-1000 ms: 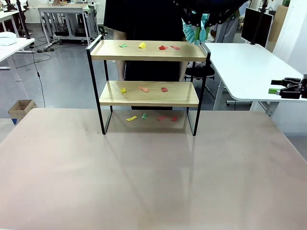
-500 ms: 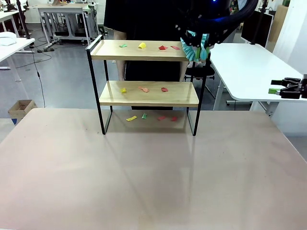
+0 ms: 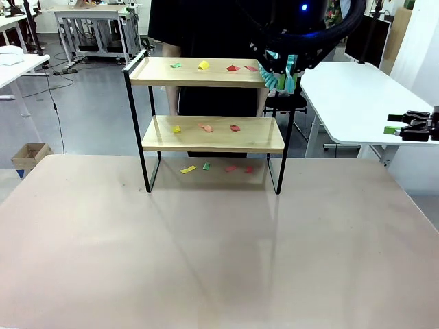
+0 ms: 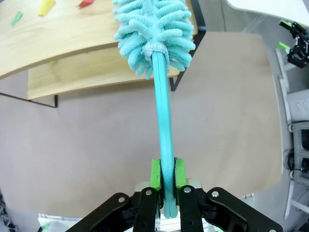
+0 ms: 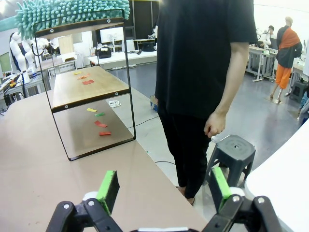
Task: Clean the shelf.
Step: Clean the specific section of the Shelf indicated by the human with the Duster.
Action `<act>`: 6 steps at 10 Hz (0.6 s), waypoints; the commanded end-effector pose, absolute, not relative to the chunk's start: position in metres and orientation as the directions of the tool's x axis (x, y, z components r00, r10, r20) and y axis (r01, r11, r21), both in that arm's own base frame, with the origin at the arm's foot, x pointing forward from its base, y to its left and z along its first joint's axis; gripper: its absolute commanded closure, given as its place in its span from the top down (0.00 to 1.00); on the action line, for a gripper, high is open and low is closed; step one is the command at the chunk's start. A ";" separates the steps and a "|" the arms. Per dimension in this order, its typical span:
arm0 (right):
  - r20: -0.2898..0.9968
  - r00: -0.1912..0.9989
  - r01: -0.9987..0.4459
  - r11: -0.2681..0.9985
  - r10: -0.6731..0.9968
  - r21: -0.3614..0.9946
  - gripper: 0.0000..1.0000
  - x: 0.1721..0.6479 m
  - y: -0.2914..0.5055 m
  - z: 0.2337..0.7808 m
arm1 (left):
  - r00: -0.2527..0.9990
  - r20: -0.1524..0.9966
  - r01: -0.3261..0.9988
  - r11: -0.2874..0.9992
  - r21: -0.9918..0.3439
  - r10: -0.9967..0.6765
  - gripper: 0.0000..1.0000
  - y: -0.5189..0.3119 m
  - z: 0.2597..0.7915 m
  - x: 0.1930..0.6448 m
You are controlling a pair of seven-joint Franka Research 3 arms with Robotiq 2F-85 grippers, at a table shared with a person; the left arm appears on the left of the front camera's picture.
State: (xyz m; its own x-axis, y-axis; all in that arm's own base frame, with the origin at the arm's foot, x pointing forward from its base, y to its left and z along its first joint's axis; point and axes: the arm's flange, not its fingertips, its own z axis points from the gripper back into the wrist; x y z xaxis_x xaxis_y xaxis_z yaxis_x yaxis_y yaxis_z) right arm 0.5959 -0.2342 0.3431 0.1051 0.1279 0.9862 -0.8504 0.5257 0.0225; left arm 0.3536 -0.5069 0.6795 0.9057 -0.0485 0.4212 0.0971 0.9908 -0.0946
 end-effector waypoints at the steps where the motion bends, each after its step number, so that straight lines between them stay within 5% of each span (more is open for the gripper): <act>1: 0.986 0.101 -0.852 0.523 0.130 0.019 1.00 0.596 -0.232 0.346 | 0.926 0.377 0.069 0.993 -0.095 -0.029 0.14 -0.485 0.688 0.360; 6: 0.986 0.101 -0.852 0.523 0.130 0.019 1.00 0.596 -0.232 0.346 | 0.930 0.357 -0.058 0.995 -0.086 0.085 0.14 -0.398 0.692 0.363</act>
